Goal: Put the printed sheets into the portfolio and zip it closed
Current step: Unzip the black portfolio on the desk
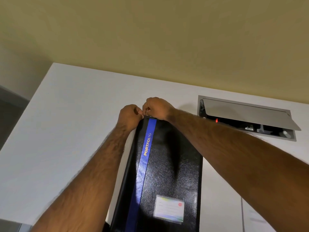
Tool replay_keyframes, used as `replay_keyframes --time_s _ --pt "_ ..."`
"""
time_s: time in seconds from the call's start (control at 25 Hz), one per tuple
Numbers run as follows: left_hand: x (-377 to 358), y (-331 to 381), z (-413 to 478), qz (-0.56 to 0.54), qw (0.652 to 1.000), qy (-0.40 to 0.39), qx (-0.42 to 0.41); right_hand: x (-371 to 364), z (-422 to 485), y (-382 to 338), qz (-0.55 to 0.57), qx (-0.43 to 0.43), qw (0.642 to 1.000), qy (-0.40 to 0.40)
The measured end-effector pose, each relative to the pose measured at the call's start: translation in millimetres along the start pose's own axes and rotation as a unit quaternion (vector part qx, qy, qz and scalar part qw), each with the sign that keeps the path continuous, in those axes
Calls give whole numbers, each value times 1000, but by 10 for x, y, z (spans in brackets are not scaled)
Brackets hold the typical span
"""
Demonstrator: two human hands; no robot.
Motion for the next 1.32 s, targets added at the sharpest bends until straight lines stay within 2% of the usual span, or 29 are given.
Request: replay_keyframes --time_s 0.12,0.24,0.52,0.68,0.84,0.96,1.08,1.2,1.32 --pt "-68 96 21 43 997 -46 -43 27 -50 104 -5 -21 1000 18" --pt "-121 149 53 72 992 -90 -41 60 -101 115 -23 -21 999 29" --pt "-122 207 86 82 990 -112 -33 126 -381 229 -93 -4 996 10" --pt "-142 206 86 90 988 -122 -31 192 -778 418 -127 -20 991 32" --pt "-166 223 82 115 986 -115 -30 189 -1237 569 -165 -96 981 37" --pt "-188 263 79 126 985 -112 -34 198 -1579 717 -182 -177 965 73" --pt "-189 239 96 155 983 -94 -30 171 -1963 996 -143 -246 953 99" --pt "-130 199 129 184 981 -61 -11 100 -2295 1148 -83 -278 944 157" --pt "-285 511 -72 272 959 -24 -82 -16 -2393 1183 -23 -291 935 199"
Point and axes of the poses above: each hand's wrist, its own z-axis towards the middle knuckle, its own x-axis out of the back of the hand, y = z × x, the point moved 9 cm from there along z, towards the middle knuckle, and after that the axes turned 9 degrees about x, right-handed, at the moved point
